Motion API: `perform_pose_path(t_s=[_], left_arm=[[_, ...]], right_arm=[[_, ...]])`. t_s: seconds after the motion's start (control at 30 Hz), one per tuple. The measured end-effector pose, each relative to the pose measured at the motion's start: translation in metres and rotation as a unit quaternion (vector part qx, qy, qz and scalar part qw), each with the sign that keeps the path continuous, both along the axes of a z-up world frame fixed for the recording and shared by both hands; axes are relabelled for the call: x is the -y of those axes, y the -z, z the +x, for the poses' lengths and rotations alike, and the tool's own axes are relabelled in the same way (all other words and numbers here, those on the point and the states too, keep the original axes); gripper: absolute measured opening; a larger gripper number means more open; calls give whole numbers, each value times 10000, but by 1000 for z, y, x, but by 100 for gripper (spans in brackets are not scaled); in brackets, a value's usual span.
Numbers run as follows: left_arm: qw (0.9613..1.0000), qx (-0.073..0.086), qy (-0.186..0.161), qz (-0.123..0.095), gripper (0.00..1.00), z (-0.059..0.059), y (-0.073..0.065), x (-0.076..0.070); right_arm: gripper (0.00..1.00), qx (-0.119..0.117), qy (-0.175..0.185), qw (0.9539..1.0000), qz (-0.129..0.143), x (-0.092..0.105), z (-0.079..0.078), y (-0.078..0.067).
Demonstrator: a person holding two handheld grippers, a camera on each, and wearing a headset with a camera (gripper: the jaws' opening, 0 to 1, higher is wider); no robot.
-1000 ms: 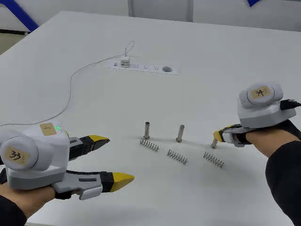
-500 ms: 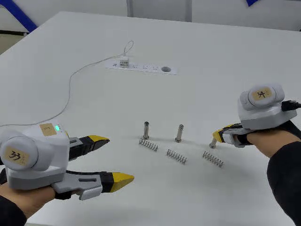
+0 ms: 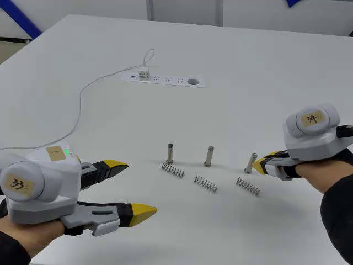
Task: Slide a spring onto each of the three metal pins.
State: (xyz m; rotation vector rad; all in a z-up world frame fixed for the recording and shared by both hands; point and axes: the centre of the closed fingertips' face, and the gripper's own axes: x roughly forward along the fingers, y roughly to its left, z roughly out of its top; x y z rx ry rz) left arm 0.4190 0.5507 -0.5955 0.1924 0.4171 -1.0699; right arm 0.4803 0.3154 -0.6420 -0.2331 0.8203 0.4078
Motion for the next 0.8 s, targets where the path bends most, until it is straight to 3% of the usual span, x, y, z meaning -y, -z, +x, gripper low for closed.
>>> perform_pose_path(t_s=[0.23, 0.47, 0.8], left_arm=[[10000, -5, 30, -2, 65, -1, -1, 3], [10000, -15, 39, 6, 65, -2, 0, 3], [10000, -24, 24, -1, 65, -3, 0, 3]], right_arm=[[12, -88, -127, 9999, -16, 0, -6, 6], [12, -220, -510, 9985, -34, -17, -15, 11], [12, -449, -1126, 9922, -279, -38, -12, 22]])
